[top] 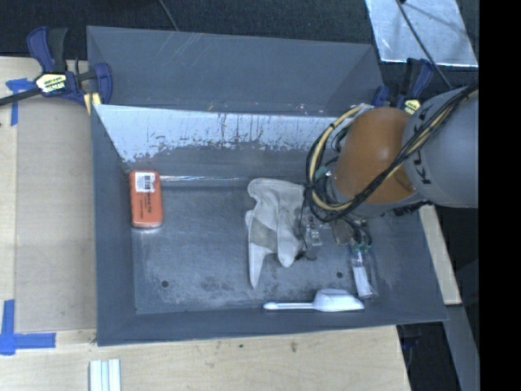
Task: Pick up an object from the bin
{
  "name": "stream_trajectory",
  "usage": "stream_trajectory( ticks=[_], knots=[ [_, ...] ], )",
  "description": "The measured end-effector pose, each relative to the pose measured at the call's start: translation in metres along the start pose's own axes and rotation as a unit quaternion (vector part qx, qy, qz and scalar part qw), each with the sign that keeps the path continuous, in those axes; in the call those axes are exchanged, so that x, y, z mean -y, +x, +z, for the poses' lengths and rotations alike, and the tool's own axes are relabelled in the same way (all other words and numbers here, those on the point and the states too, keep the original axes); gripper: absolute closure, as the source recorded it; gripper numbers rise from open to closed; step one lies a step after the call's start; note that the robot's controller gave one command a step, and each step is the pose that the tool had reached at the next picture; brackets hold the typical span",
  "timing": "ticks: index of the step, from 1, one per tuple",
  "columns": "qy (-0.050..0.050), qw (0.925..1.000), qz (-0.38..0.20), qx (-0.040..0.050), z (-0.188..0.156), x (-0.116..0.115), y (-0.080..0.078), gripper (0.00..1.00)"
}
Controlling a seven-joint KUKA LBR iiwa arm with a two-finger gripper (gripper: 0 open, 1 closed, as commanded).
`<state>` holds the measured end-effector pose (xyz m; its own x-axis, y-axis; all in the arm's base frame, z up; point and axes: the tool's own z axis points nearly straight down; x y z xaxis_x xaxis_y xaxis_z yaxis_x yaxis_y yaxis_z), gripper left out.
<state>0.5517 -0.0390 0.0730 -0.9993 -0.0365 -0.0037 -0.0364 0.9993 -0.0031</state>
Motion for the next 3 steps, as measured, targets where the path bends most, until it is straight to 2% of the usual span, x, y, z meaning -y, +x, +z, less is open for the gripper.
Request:
stream_trajectory(
  ticks=[1, 2, 3],
  knots=[
    [-0.001, 1.0, -0.006, -0.0037, -0.044, -0.007, 0.008, 1.0],
    [-0.002, 0.9983, -0.057, -0.0009, -0.096, 0.008, 0.009, 1.0],
    [-0.001, 0.9994, -0.036, 0.0, -0.208, -0.001, -0.012, 1.0]
  ],
)
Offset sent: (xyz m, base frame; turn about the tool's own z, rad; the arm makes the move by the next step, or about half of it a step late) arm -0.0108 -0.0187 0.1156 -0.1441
